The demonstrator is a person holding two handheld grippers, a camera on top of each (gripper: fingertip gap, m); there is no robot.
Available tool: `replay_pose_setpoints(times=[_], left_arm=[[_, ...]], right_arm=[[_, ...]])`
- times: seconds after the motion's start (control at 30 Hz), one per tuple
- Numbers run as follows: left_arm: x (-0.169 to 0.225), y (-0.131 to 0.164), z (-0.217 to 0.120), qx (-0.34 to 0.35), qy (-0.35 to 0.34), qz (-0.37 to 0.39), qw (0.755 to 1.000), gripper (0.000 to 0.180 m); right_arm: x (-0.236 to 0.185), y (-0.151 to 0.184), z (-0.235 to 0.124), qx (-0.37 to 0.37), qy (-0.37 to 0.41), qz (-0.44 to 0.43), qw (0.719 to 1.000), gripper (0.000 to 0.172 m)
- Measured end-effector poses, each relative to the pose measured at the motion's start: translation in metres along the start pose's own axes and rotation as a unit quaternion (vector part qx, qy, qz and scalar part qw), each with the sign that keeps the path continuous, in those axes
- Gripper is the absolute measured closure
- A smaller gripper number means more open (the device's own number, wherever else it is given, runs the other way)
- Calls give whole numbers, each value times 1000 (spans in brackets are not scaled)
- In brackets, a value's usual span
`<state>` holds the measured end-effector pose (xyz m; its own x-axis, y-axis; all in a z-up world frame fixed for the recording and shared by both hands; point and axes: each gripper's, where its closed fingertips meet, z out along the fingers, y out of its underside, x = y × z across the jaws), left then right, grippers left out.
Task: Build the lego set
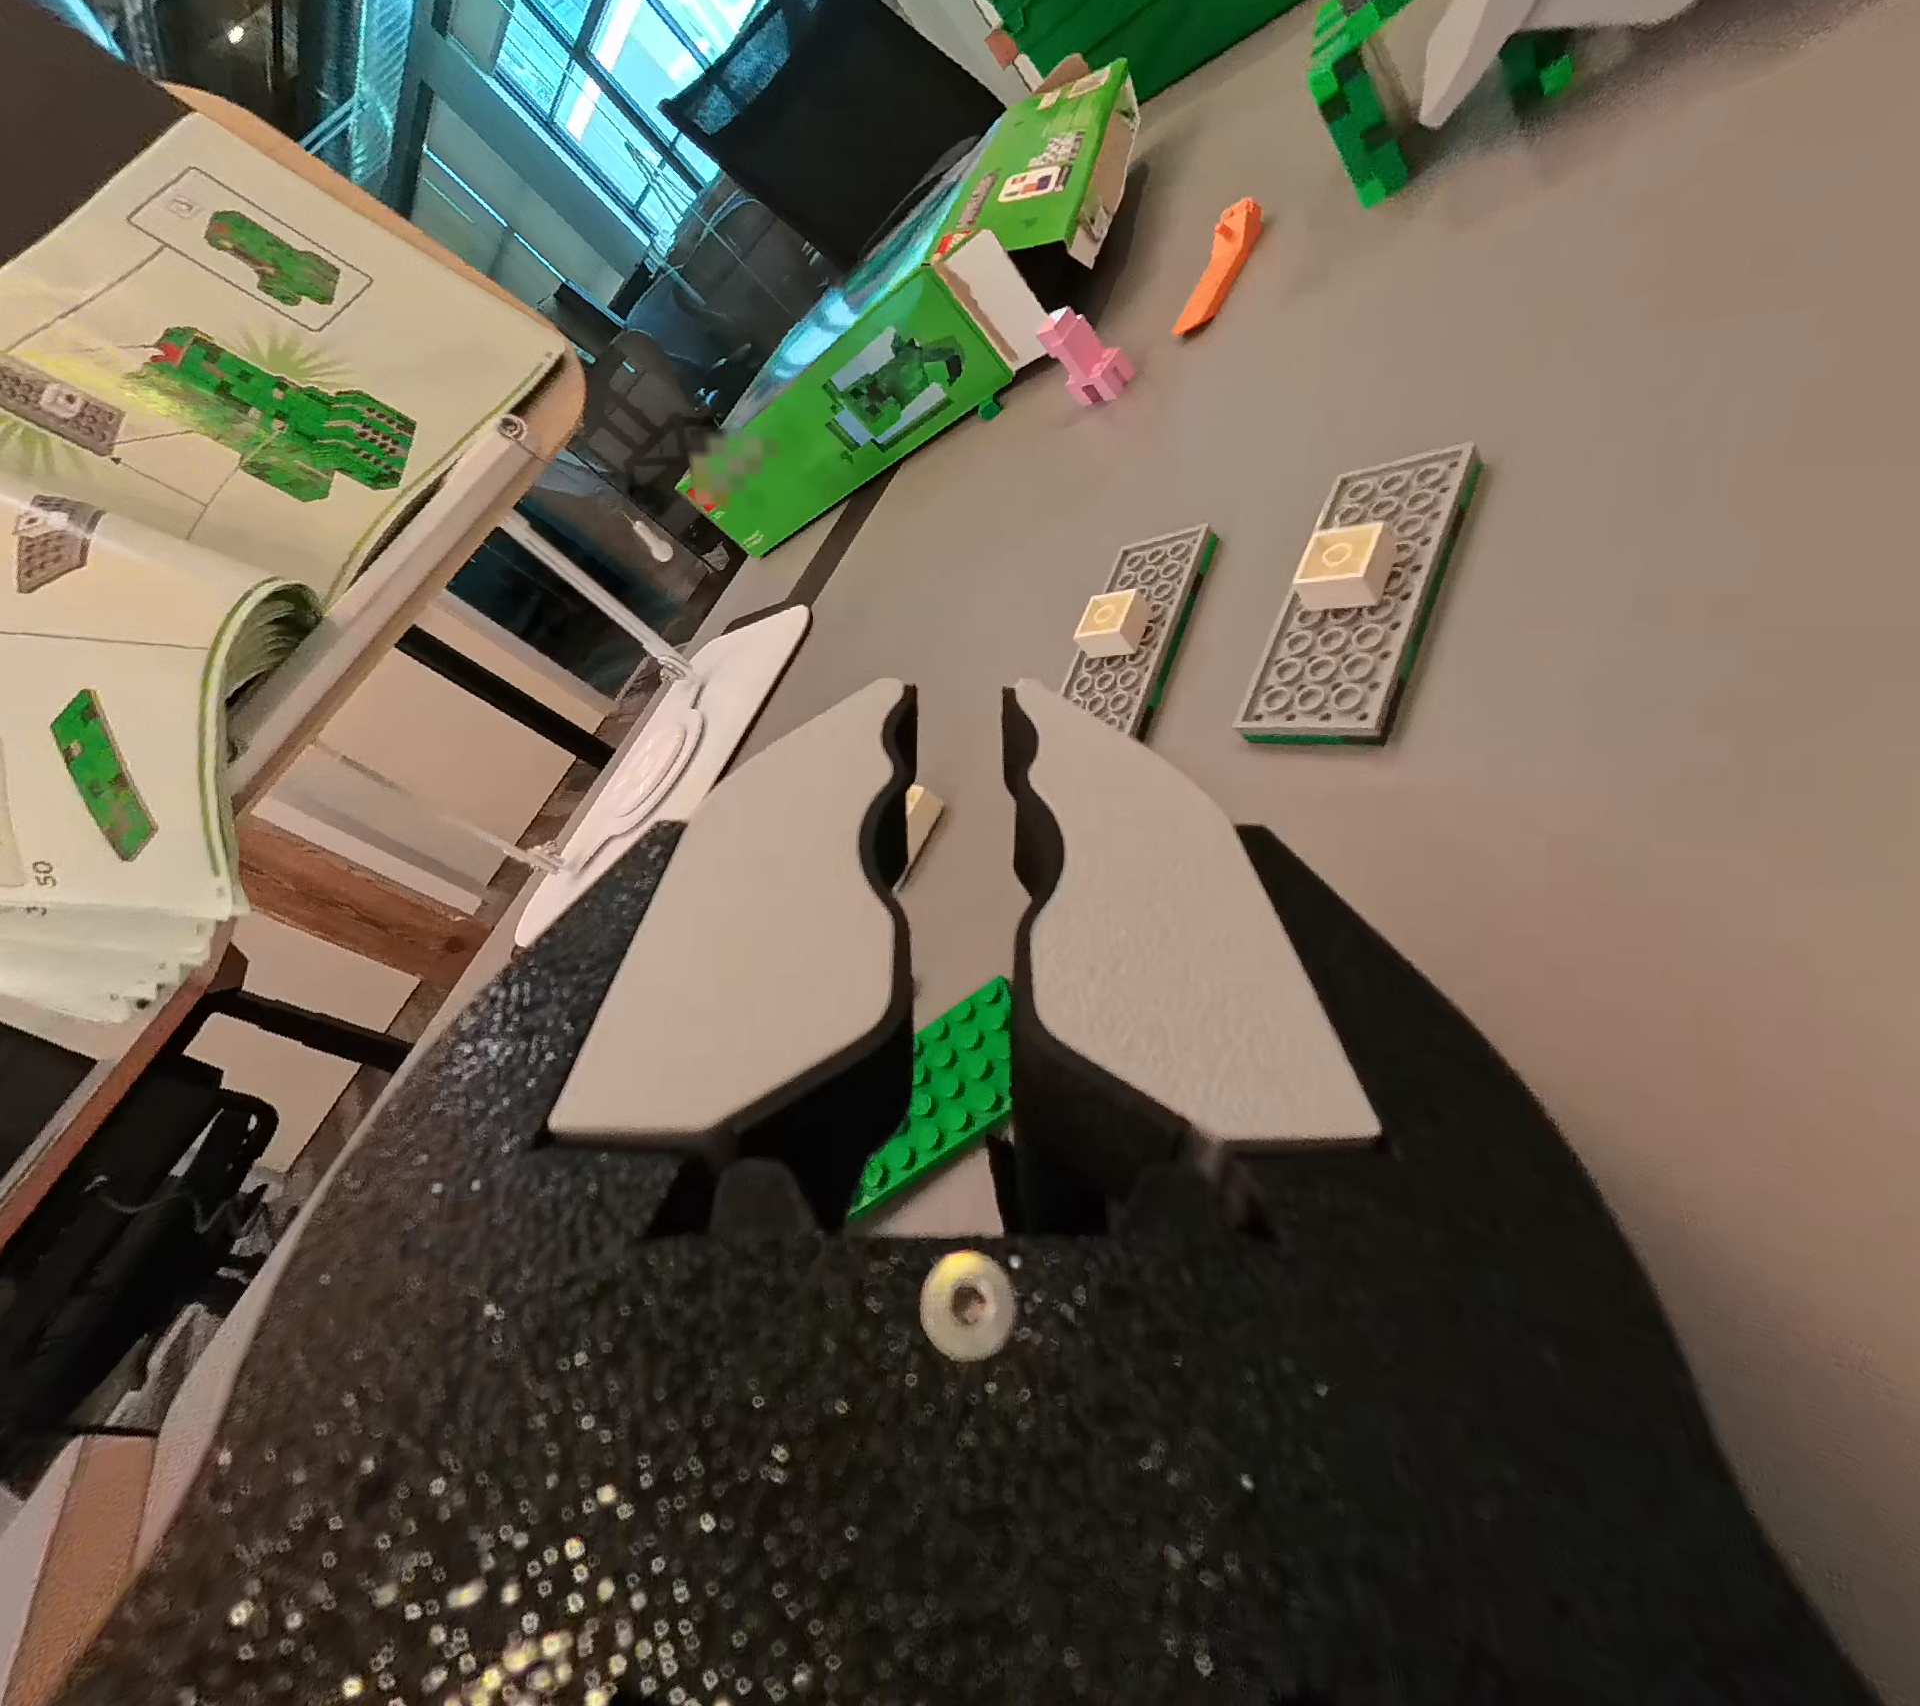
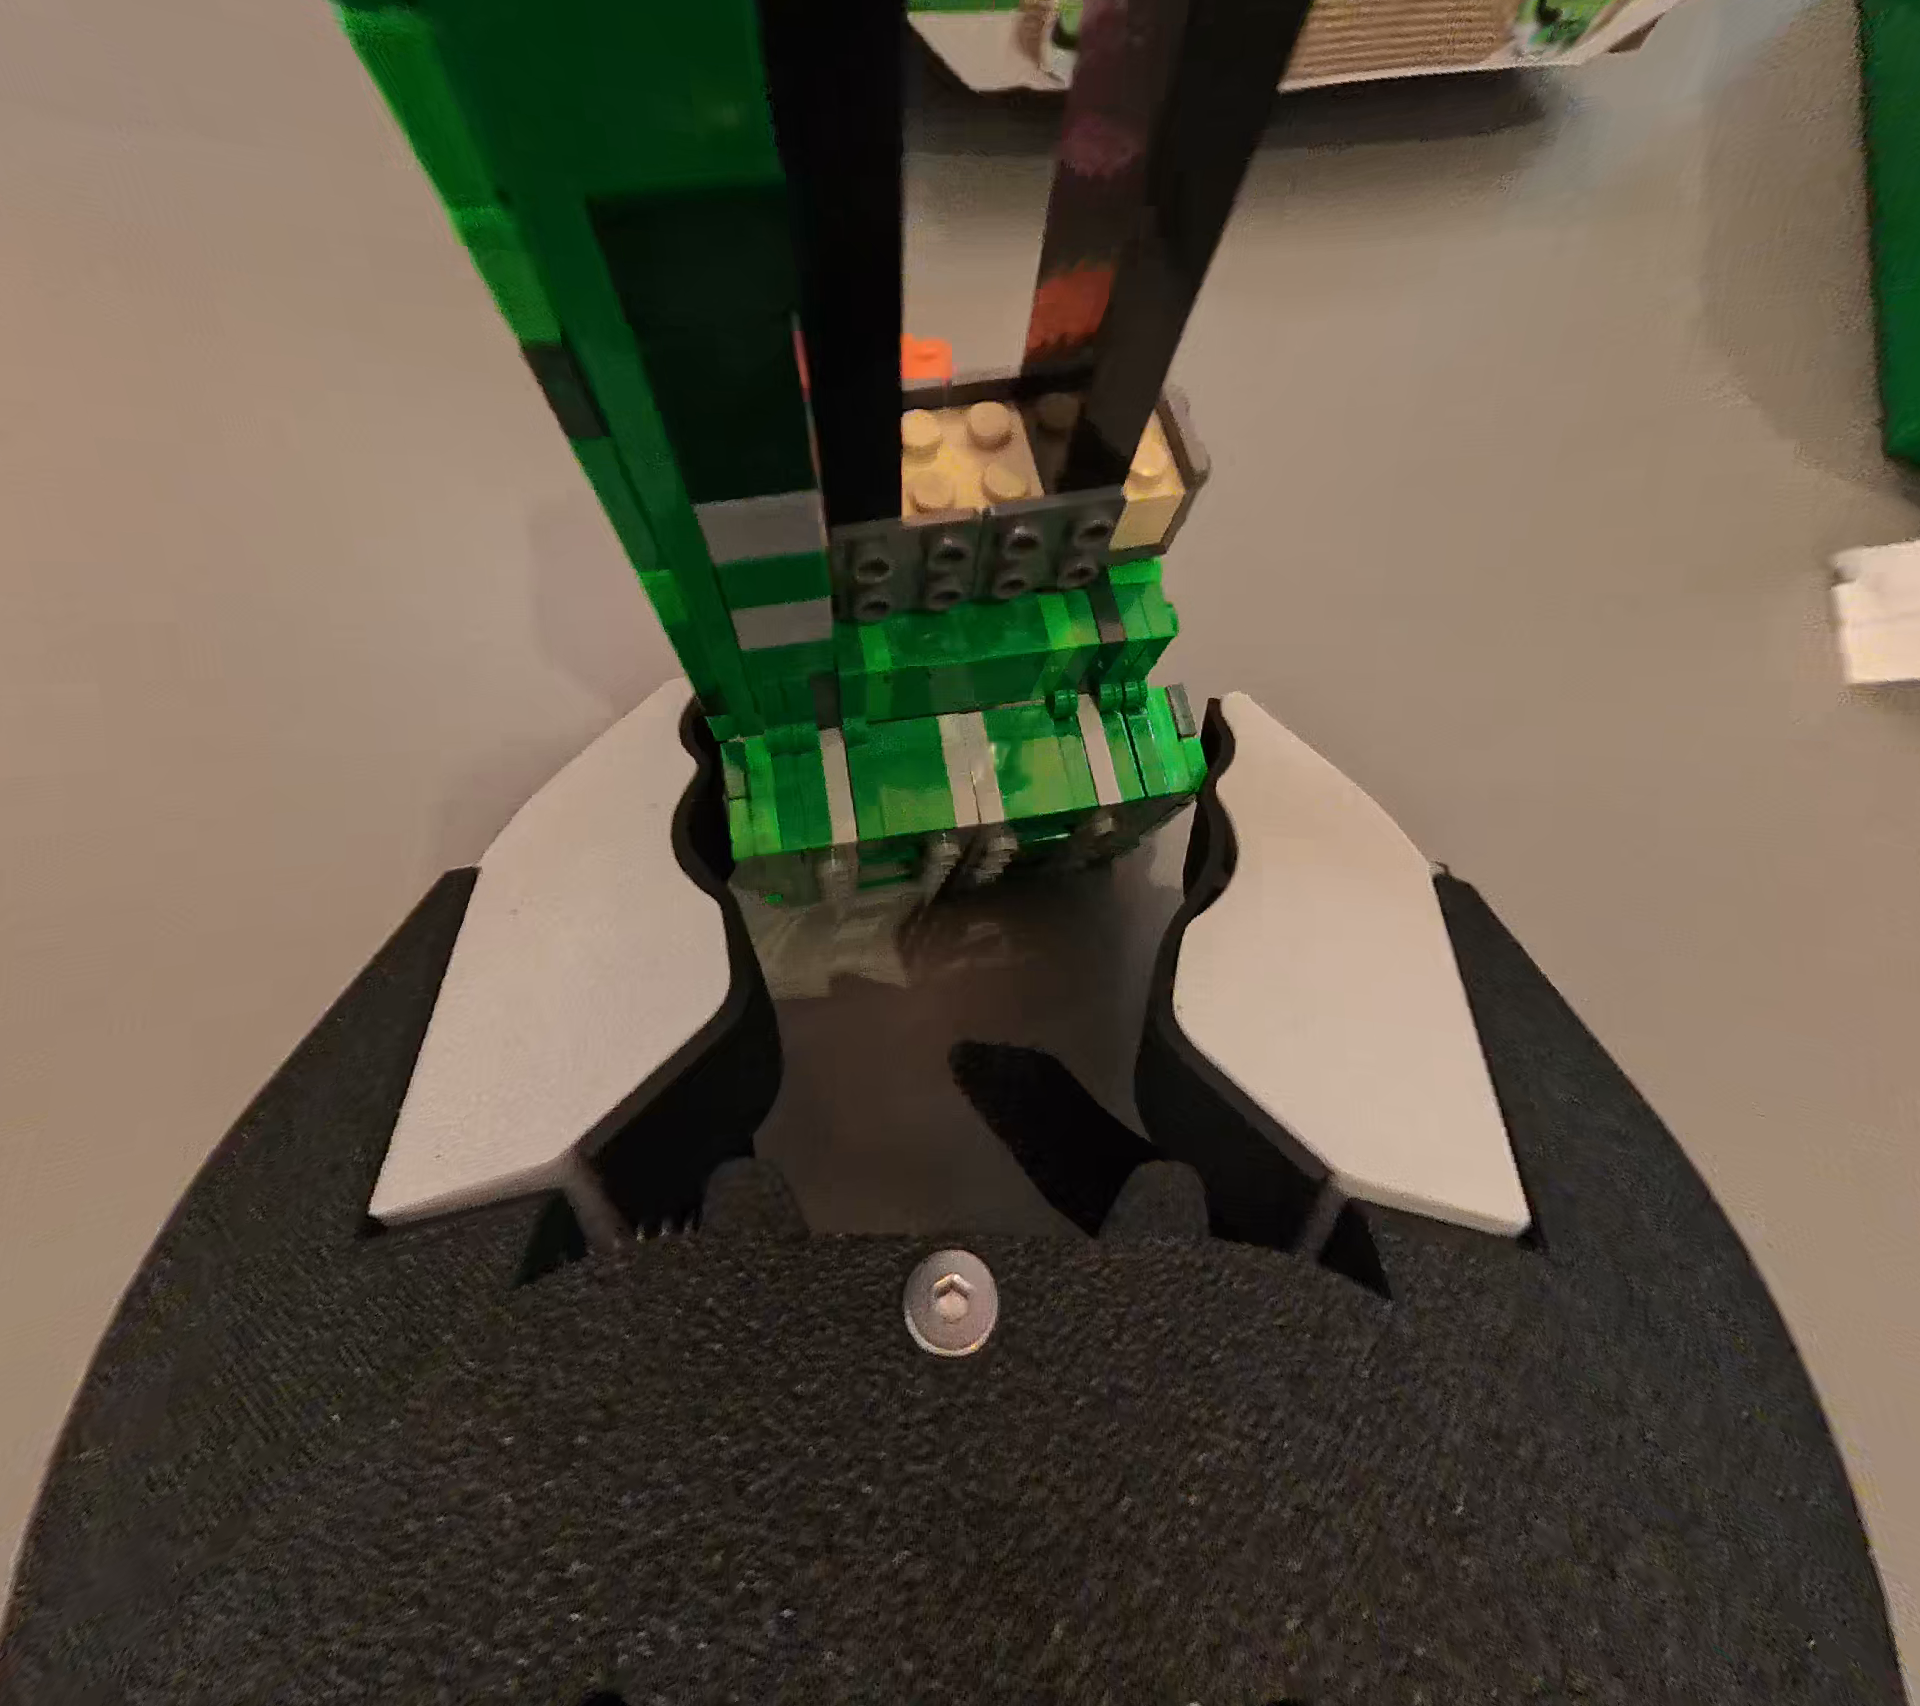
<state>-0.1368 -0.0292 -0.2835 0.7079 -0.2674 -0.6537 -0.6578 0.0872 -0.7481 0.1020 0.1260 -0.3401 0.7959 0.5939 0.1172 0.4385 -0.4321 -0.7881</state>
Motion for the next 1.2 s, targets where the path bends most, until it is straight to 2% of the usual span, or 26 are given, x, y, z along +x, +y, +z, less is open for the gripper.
replay_pose_setpoints(times=[0.13, 0.4, 0.47, 0.53, 0.7, 0.77, 0.83, 0.97, 1.03, 1.2], left_arm=[[-5, -2, -3, 15, -3, -20, 1000, 166], [-1, -7, -4, 28, 4, -27, 999, 166], [-1, -8, -4, 30, 3, -26, 999, 166], [-2, -10, -4, 33, 2, -29, 999, 166], [-5, -9, -4, 33, 4, -62, 998, 165], [-9, -8, -4, 35, 3, -87, 996, 164], [-13, -8, -5, 41, -1, -106, 994, 164], [-23, -6, -6, 44, -27, -119, 992, 158], [-30, -3, -6, 35, -56, -120, 991, 154], [-42, -1, -3, 21, -108, -131, 985, 140]], right_arm=[[-29, -2, -10, 11, -2, 11, 1000, 85], [-51, 1, -11, 9, 10, -17, 1000, 79], [-44, -2, -18, 37, 28, -28, 999, 79], [-32, -11, -34, 102, 51, -42, 993, 83], [-1, -31, -79, 268, 92, -84, 955, 113], [21, -32, -88, 299, 136, -100, 939, 130], [42, -33, -88, 309, 167, -96, 932, 138], [75, -45, -71, 330, 160, -46, 929, 154], [89, -59, -56, 339, 141, -20, 930, 172], [96, -106, -8, 378, 54, 1, 924, 172]])
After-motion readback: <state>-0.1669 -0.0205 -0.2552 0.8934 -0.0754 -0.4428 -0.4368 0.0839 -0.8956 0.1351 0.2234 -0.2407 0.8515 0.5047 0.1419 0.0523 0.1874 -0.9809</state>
